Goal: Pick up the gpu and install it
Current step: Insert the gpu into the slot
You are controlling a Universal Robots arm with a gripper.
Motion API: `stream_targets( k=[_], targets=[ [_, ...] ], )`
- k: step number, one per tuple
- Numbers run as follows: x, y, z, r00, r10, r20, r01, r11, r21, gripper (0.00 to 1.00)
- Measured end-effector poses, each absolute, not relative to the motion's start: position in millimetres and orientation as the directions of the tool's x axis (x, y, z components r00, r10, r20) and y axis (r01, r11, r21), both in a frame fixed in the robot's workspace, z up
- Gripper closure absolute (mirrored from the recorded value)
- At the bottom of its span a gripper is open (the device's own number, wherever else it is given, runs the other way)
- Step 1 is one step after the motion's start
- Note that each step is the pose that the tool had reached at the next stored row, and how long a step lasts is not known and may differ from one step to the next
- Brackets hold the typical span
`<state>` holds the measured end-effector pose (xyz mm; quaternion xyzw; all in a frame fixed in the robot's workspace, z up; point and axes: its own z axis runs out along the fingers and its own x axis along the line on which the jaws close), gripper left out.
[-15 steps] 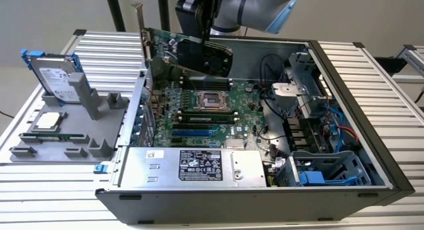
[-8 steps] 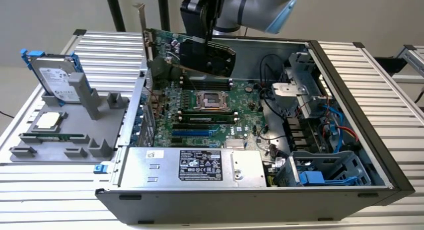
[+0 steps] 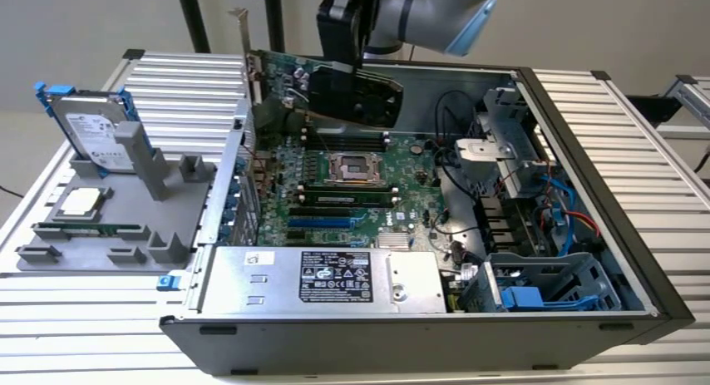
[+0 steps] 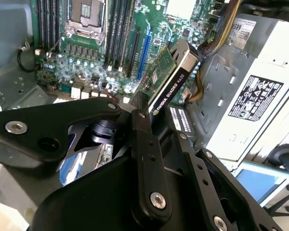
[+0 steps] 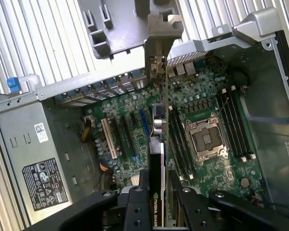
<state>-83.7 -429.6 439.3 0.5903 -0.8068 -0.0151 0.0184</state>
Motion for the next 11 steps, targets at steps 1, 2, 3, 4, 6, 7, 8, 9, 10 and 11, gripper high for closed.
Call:
stream_targets(
  k=[1,2,3,4,6,7,8,9,10,11],
  targets=[
    [-82.8,-429.6,439.3,-0.296,-0.955,0.012,-0.954,0.296,0.046,1.00],
    [-82.1,-429.6,439.3,-0.289,-0.957,0.012,-0.956,0.289,0.046,1.00],
    [-81.3,-429.6,439.3,-0.282,-0.959,0.012,-0.958,0.282,0.046,1.00],
    [-80.5,-429.6,439.3,-0.273,-0.962,0.012,-0.961,0.273,0.046,1.00],
    [-79.1,-429.6,439.3,-0.257,-0.966,0.012,-0.965,0.257,0.046,1.00],
    [-78.4,-429.6,439.3,-0.246,-0.969,0.012,-0.968,0.247,0.046,1.00],
    [-77.8,-429.6,439.3,-0.236,-0.972,0.012,-0.971,0.236,0.046,1.00],
    [-77.2,-429.6,439.3,-0.224,-0.974,0.012,-0.973,0.225,0.046,1.00],
    [-76.7,-429.6,439.3,-0.213,-0.977,0.012,-0.976,0.213,0.046,1.00],
    [-76.3,-429.6,439.3,-0.200,-0.980,0.012,-0.979,0.200,0.046,1.00]
  ],
)
